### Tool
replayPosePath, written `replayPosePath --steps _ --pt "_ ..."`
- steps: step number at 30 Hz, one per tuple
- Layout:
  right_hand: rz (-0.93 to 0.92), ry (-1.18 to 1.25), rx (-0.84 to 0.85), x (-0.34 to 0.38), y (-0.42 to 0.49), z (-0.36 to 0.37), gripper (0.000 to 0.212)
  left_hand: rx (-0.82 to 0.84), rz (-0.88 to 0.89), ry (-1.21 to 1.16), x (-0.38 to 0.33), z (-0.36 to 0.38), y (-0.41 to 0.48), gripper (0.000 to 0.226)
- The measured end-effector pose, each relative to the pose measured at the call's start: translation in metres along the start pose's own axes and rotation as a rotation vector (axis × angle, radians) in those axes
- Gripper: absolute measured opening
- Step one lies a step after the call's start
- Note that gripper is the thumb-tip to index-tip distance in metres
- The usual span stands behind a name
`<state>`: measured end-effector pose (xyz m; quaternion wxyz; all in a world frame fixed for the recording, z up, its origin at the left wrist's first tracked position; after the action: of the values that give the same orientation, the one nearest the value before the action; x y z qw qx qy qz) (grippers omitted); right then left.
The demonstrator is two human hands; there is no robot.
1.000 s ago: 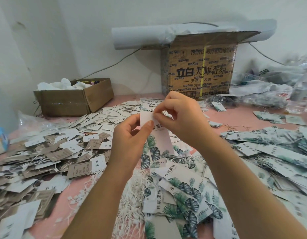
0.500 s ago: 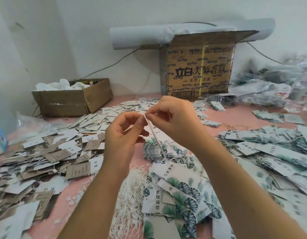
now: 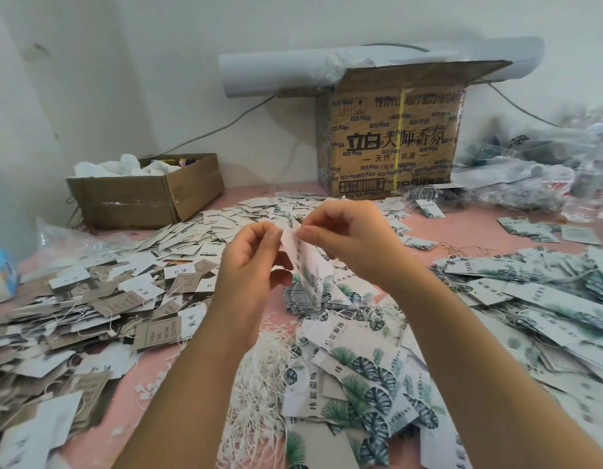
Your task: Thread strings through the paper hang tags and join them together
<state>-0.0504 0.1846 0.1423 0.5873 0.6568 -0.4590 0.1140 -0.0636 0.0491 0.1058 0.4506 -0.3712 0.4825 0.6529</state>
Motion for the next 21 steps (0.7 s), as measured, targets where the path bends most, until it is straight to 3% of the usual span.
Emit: replayPosePath --steps 7,13,21 --pt "0.222 -0.027 0.059 -0.037 0.001 -0.019 0.012 -0.104 -0.179 -0.370 -0.006 -0.011 0.009 0.017" --pt "0.298 -0.032 0.036 -0.049 0.002 -0.035 0.013 -0.142 -0.257 -0.543 -0.006 -0.014 0.012 0.014" --pt "0.307 0.052 -0.022 -0.046 0.004 -0.045 0.015 -0.136 -0.228 -0.434 0.000 -0.013 0.011 0.014"
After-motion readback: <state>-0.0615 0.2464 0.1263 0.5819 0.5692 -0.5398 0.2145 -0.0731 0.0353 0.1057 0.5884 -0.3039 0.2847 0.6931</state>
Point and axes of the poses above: each hand's wrist, its own y-axis towards the middle knuckle, its own z-axis out of the palm, x = y × z, the point moved 4 cm from there along y, towards the middle knuckle, and after that the axes turned 15 degrees about -x, right-handed, at the moved point
